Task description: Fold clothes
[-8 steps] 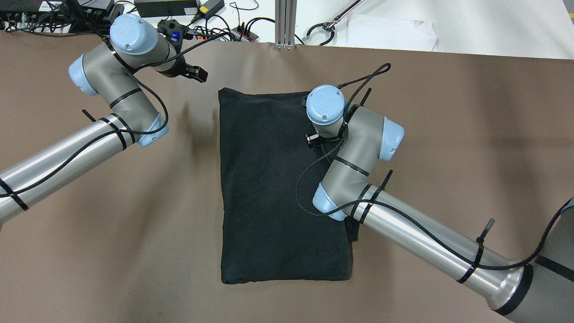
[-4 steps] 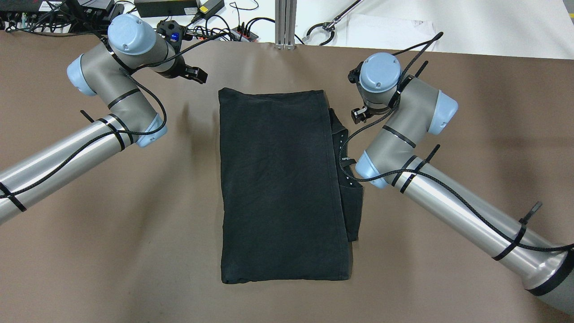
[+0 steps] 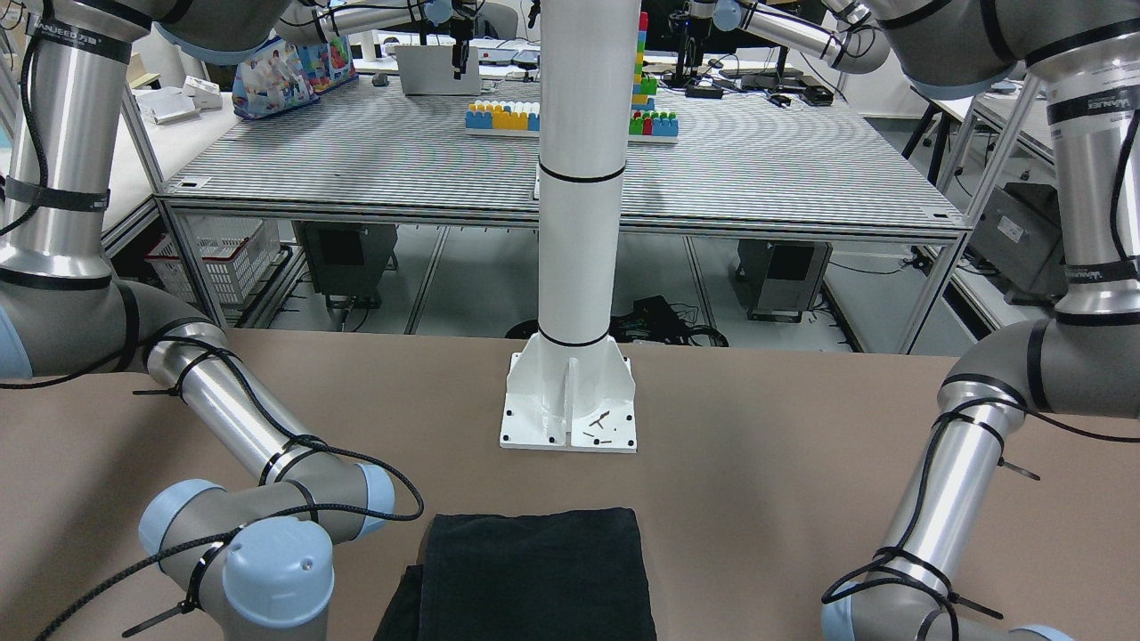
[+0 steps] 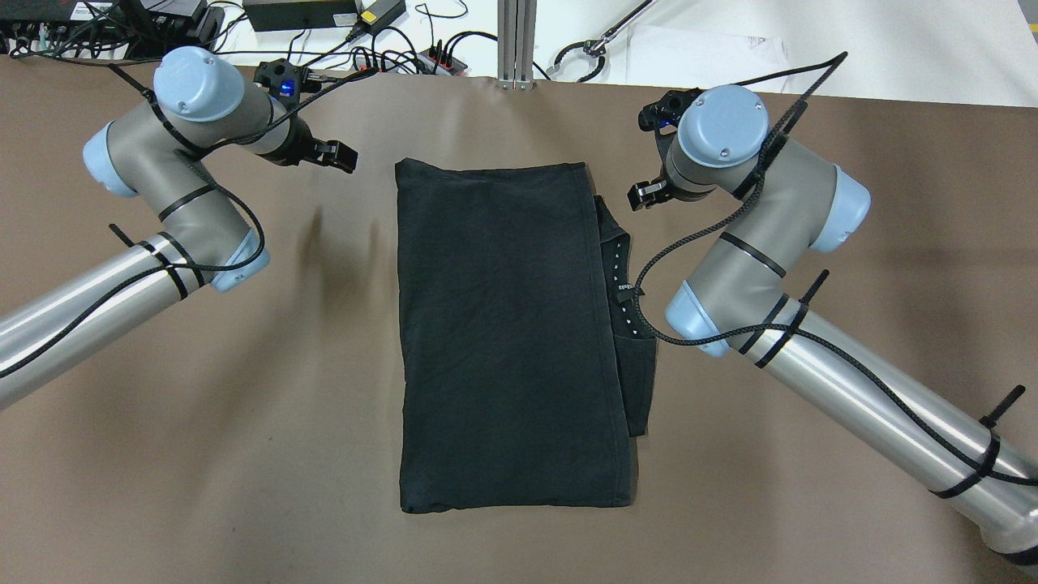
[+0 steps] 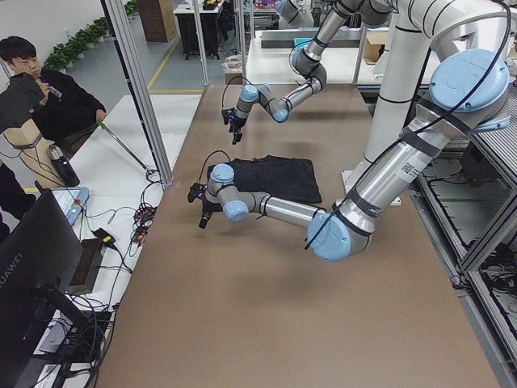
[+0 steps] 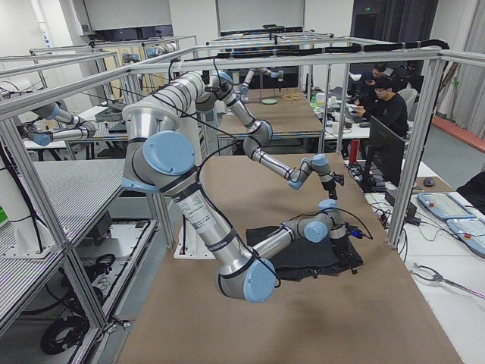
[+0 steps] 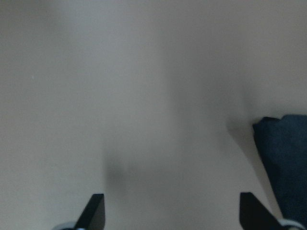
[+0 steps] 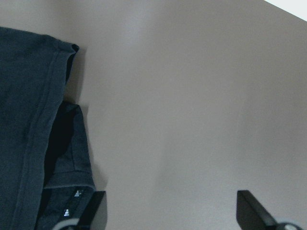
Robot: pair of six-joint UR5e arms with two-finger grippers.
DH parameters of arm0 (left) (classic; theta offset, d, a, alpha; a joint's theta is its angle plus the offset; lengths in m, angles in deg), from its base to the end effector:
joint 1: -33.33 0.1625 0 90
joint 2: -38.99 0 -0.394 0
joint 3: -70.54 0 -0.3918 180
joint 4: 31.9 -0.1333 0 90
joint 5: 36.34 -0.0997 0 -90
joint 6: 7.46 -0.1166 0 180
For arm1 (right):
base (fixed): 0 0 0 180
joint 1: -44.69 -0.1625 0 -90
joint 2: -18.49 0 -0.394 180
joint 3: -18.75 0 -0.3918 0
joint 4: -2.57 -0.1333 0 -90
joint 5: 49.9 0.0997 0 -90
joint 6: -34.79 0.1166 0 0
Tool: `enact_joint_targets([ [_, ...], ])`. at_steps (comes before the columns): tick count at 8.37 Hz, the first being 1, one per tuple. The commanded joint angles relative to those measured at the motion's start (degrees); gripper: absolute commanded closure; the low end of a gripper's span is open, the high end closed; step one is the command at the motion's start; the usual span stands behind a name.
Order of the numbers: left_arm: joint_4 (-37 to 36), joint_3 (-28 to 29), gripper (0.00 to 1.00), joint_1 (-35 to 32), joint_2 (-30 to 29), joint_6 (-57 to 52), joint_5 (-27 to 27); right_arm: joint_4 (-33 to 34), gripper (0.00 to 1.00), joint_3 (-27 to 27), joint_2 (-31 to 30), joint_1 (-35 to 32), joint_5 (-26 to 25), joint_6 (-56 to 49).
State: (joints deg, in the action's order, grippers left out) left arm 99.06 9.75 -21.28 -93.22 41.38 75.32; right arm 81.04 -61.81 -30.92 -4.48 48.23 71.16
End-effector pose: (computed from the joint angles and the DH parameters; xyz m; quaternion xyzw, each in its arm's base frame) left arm 0.3855 -0.6985 0.3493 0.2183 0.4230 -0.0178 0.8793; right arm -0.3975 -0.6387 0.2763 0.2425 -0.2781 -0.0619 0.9274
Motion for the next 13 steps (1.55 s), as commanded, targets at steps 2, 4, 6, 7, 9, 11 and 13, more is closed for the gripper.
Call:
enact_joint_targets([
  [2,0.18,-18.86,0.0,6.59,12.3,18.77,7.61,-2.62,0.07,-7.85,-3.68,1.18,2.14,8.94],
  [4,0.09,-25.4,0.0,12.04,12.95,31.44,6.21,-4.98,0.06,-9.34,-4.29,1.18,2.33,9.95],
  [6,0.78,-24.9,0.0,16.8,12.95,32.81,0.33,-5.61,0.06,-9.35,-5.08,1.27,2.33,9.78],
  [7,0.96,-23.76,0.0,17.43,13.04,32.72,-0.47,-6.92,0.06,-9.35,-5.52,1.27,2.33,9.34],
  [9,0.97,-22.96,0.4,18.48,12.69,32.63,-0.48,-7.63,0.06,-9.52,-5.96,1.35,2.33,9.43],
  [11,0.97,-22.53,0.57,19.97,12.07,32.55,-0.48,-7.63,0.06,-9.35,-6.05,1.35,2.25,9.08],
  [13,0.97,-22.52,0.81,20.24,12.07,32.54,-0.48,-7.63,0.06,-9.26,-5.96,1.35,2.25,8.99],
])
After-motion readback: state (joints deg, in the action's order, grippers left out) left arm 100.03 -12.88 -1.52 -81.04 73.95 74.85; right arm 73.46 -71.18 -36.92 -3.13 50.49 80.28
